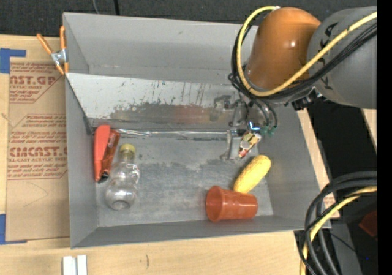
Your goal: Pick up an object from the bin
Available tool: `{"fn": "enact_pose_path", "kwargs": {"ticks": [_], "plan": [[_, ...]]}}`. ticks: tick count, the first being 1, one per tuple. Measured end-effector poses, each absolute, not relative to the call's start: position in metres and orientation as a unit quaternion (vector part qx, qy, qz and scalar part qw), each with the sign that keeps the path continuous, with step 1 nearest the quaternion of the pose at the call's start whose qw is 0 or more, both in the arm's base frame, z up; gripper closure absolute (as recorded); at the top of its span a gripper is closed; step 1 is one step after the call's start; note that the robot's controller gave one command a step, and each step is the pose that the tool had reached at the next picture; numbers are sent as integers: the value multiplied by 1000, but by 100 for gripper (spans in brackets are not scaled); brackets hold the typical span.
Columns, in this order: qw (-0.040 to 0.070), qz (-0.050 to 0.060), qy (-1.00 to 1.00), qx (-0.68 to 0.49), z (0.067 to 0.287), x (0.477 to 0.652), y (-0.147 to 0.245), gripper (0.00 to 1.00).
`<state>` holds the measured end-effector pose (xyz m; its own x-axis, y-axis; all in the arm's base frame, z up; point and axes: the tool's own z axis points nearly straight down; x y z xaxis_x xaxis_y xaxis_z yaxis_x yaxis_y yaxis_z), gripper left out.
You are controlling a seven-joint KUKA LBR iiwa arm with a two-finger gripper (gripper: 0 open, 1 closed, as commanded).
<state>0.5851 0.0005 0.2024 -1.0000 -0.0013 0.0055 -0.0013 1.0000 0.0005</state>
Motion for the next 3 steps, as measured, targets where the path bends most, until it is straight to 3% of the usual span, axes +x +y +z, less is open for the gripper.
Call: {"fn": "enact_pose_path", "kwargs": {"ticks": [1,2,3], "plan": [[-1,0,-1000,1,207,586,1,0],[2,0,-999,50,189,530,-37,100],[2,0,-999,49,189,530,-37,0]]}}
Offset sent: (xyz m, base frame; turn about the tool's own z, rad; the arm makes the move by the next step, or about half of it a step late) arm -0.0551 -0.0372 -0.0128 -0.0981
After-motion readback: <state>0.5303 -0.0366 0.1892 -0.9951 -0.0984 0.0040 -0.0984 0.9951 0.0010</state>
